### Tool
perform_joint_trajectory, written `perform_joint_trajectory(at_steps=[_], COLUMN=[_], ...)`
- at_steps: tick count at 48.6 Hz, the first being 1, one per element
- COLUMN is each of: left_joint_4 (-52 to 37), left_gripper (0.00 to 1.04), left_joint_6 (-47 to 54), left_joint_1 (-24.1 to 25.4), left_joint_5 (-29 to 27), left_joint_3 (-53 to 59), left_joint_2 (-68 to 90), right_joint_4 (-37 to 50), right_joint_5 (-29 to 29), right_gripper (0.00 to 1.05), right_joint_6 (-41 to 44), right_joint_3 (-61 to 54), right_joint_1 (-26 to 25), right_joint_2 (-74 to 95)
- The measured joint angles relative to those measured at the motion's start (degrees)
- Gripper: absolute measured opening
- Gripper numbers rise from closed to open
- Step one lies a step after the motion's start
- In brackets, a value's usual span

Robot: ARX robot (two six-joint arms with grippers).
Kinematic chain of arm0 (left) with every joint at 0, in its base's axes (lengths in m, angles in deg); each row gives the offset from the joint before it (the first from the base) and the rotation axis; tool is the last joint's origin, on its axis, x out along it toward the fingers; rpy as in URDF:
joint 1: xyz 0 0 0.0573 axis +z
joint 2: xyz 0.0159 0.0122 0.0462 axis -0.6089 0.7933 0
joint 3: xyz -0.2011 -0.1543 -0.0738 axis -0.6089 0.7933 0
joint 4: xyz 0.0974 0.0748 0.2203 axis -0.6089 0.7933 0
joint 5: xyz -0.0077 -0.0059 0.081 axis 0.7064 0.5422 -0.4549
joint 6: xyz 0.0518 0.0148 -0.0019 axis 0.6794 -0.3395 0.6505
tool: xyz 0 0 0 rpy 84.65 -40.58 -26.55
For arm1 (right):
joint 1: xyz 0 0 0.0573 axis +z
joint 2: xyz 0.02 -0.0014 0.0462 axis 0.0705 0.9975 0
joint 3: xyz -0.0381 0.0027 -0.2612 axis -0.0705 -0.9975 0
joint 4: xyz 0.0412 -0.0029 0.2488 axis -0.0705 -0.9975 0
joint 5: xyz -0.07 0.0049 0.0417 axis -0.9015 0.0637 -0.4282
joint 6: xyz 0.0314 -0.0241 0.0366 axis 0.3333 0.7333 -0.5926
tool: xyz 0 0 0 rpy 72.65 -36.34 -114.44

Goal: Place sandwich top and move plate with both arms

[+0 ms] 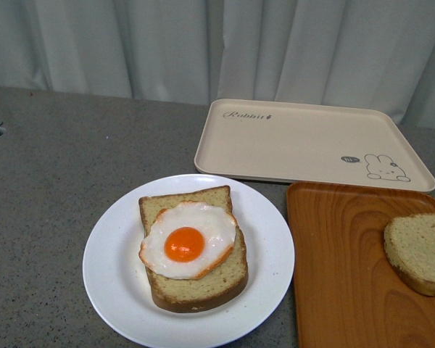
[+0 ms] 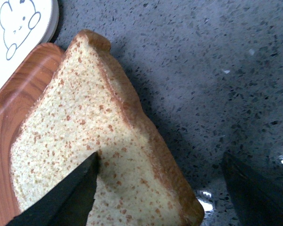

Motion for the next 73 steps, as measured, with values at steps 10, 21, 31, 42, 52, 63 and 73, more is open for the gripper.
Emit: perform_joint_trajectory(at_steps=[10,21,31,42,52,63,73], left_joint_4=[0.00,0.00,0.00,0.00,0.00,0.00,0.00], left_gripper=[0.98,0.98,0.98,0.98,0.98,0.98,0.98], left_joint_6=[0.00,0.00,0.00,0.00,-0.02,0.00,0.00], left_joint_1=[0.00,0.00,0.00,0.00,0.00,0.00,0.00], left_joint_5=[0.00,0.00,0.00,0.00,0.00,0.00,0.00], left_joint_3=[0.00,0.00,0.00,0.00,0.00,0.00,0.00], left_joint_2=[0.00,0.00,0.00,0.00,0.00,0.00,0.00], right_joint_4=[-0.44,-2.60,-2.82,4.02,11.56,15.45,17.53], right_joint_5=[0.79,2.62,5.81,8.81,10.71,13.16,13.53], right_gripper=[0.37,0.08,0.03,0.03,0.03,0.03,0.03], right_joint_6=[-0.20,1.03,0.42,-6.27,-13.18,-14.91,-15.65], right_joint_3=[0.13,2.73,7.89,11.19,13.40,13.90,12.63], right_joint_1=[0.07,-0.31,3.28,13.92,24.81,32.17,37.00], right_joint_2=[-0.81,-5.25,-11.13,-11.45,-5.42,-0.09,2.47])
